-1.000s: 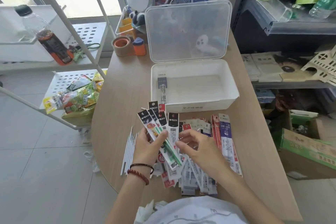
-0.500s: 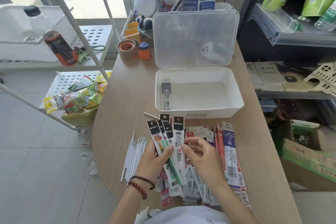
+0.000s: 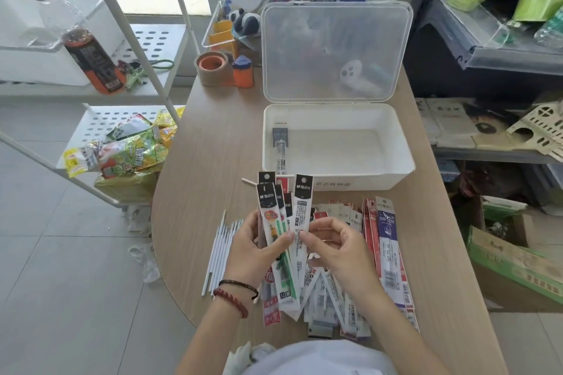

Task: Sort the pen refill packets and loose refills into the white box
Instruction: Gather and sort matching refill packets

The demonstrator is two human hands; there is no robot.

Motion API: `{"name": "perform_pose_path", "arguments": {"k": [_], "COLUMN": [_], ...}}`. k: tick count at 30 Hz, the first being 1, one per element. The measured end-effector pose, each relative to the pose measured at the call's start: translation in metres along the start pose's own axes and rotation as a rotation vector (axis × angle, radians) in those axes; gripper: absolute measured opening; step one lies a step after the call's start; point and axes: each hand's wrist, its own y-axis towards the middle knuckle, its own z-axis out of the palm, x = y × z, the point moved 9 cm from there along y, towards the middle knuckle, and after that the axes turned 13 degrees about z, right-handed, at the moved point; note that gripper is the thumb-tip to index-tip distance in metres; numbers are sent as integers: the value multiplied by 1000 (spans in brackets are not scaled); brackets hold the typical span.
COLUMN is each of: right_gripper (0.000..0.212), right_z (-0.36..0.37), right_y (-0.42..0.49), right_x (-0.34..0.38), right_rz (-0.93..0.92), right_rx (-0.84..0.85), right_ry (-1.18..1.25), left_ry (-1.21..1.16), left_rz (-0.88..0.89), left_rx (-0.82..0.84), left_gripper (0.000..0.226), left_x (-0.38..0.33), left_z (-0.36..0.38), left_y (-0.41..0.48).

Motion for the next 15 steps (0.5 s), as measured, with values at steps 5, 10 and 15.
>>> {"name": "perform_pose_path", "arguments": {"k": [5,10,15], "right_gripper": [12,15,18], "right_z": [3,2,3], "right_y": [2,6,12], "right_x": [2,6,32], "right_rz": [-3,-21,-102], "right_rx": [11,-3,-21], "right_ry": [-11,-47,-75], "left_ry": [-22,61,123], "left_rz": [-68,-14,72], "left_rx": [122,125,57], "left_gripper": [26,17,13], "left_x": [4,0,-14], "left_z": [6,-2,-13], "left_y": [-1,0,11]}}
